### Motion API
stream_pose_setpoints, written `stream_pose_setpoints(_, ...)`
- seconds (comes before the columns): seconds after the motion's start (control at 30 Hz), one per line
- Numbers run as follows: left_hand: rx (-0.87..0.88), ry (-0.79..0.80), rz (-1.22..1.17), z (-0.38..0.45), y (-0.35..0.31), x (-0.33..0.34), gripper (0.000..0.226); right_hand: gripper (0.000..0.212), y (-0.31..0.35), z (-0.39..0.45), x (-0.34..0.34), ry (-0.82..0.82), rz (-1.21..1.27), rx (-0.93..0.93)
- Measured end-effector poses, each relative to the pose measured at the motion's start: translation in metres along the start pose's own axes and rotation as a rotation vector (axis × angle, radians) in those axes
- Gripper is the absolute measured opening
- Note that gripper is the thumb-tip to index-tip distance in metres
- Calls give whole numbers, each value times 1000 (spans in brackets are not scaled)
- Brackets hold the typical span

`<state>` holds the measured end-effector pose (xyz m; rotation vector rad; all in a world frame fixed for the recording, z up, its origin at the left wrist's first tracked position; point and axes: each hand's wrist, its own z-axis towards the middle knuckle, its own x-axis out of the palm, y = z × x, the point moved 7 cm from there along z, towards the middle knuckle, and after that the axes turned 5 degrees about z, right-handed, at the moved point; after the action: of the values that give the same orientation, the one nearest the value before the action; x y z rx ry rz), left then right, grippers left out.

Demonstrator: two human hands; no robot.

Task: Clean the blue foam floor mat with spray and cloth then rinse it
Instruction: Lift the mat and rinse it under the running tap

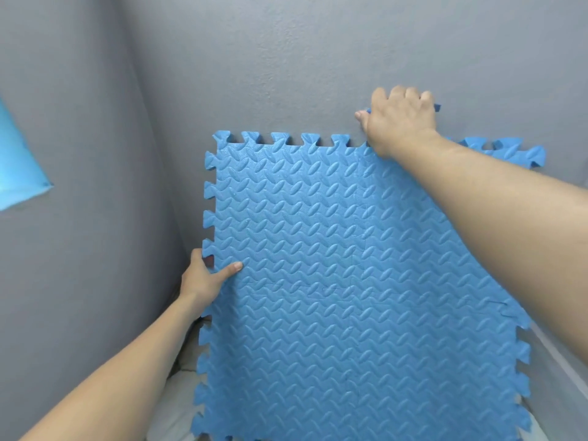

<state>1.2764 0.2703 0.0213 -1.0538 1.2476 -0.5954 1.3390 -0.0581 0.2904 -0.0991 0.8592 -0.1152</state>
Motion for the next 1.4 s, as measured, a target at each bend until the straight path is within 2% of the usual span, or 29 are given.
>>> stream_pose_setpoints(0.17, 12, 0, 8, 0, -1, -1, 71, 46, 4, -5, -2, -40, -58, 59)
stream_pose_setpoints(0.3, -3, -15, 13, -3, -1, -1, 74, 52, 4, -11, -3, -24, -53, 72)
stream_pose_setpoints(0.4, -5, -3, 22, -4, -2, -2, 75, 69, 9, -40, 0, -136, 147, 7)
stream_pose_setpoints(0.47, -2, 0, 17, -5, -3, -3, 75, 70, 6, -80, 11, -215, 339, 17)
stream_pose_setpoints(0.57, -7, -5, 16, -5, -4, -4, 76, 67, -28, -161, 67, -172, 517, 255)
stream_pose_setpoints(0.67, -5, -8, 31, -5, -7, -2, 78, 68, -70, -220, 126, -23, 454, 531)
stream_pose_setpoints(0.73, 2, -7, 28, -4, -9, 0, 78, 66, -62, -222, 140, -28, 445, 618)
stream_pose_setpoints(0.77, 5, -5, 21, -2, -9, 2, 78, 66, -38, -215, 138, -44, 430, 580)
stream_pose_setpoints(0.8, 6, -4, 16, -1, -8, 3, 78, 65, -2, -206, 134, -45, 412, 452)
stream_pose_setpoints(0.83, 10, -4, 18, 0, -7, 5, 78, 65, 46, -199, 132, -30, 396, 227)
stream_pose_setpoints(0.9, 18, -14, 40, 4, -2, 5, 76, 62, 152, -204, 131, 36, 338, -345)
stream_pose_setpoints(0.93, 19, -18, 50, 6, 1, 4, 75, 60, 186, -213, 133, 71, 292, -550)
stream_pose_setpoints(0.97, 19, -18, 51, 8, 2, 5, 75, 58, 197, -216, 134, 83, 264, -650)
stream_pose_setpoints(1.0, 20, -13, 41, 8, 1, 5, 75, 57, 189, -210, 133, 47, 267, -668)
stream_pose_setpoints(1.07, 16, -2, 9, 8, 2, 6, 79, 58, 135, -193, 131, -52, 246, -524)
stream_pose_setpoints(1.1, 11, -1, 0, 8, 2, 6, 80, 60, 93, -187, 132, -71, 220, -372)
stream_pose_setpoints(1.17, 6, 4, 12, 10, 4, 5, 82, 66, -12, -192, 138, -54, 218, 42)
stream_pose_setpoints(1.23, 0, 3, 30, 11, 5, 4, 83, 72, -97, -225, 144, 4, 341, 503)
stream_pose_setpoints(1.27, -9, 2, 36, 12, 6, 5, 84, 75, -116, -246, 149, 43, 385, 683)
stream_pose_setpoints(1.3, -17, 2, 46, 11, 6, 8, 85, 77, -117, -264, 153, 83, 378, 760)
stream_pose_setpoints(1.33, -21, -1, 55, 11, 5, 10, 86, 79, -103, -276, 157, 113, 335, 700)
stream_pose_setpoints(1.37, -23, -10, 64, 12, 5, 11, 86, 80, -76, -285, 161, 142, 295, 514)
stream_pose_setpoints(1.4, -25, -19, 75, 11, 4, 13, 87, 81, -36, -297, 166, 171, 268, 234)
